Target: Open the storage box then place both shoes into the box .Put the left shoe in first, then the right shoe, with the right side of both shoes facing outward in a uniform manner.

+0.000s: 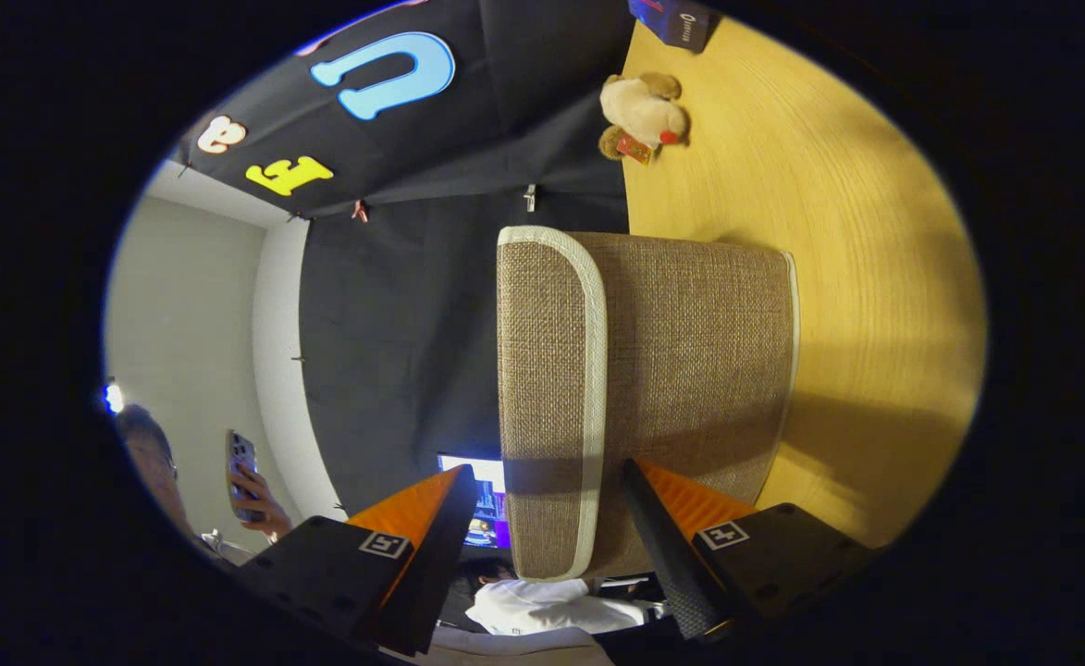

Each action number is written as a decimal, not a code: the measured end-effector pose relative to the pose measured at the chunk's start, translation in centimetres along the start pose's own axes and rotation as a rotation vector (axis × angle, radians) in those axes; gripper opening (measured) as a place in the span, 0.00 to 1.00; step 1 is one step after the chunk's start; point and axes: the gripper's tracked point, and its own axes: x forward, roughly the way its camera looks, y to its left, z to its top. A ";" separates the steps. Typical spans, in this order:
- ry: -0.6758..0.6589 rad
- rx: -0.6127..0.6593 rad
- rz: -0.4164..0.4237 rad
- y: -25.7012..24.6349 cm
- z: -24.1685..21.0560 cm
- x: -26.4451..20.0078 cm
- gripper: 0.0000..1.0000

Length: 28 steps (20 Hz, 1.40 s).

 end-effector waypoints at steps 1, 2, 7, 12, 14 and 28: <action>-0.002 0.020 0.032 0.2 0.2 -0.2 0.96; -0.001 0.049 0.079 0.9 0.0 -0.1 0.94; 0.007 0.031 0.063 0.3 -0.5 0.4 0.09; -0.062 -0.028 0.121 6.1 0.0 0.6 0.05; -0.090 -0.074 0.099 8.1 0.0 1.3 0.05; -0.081 -0.374 -0.059 19.1 -0.4 16.1 0.05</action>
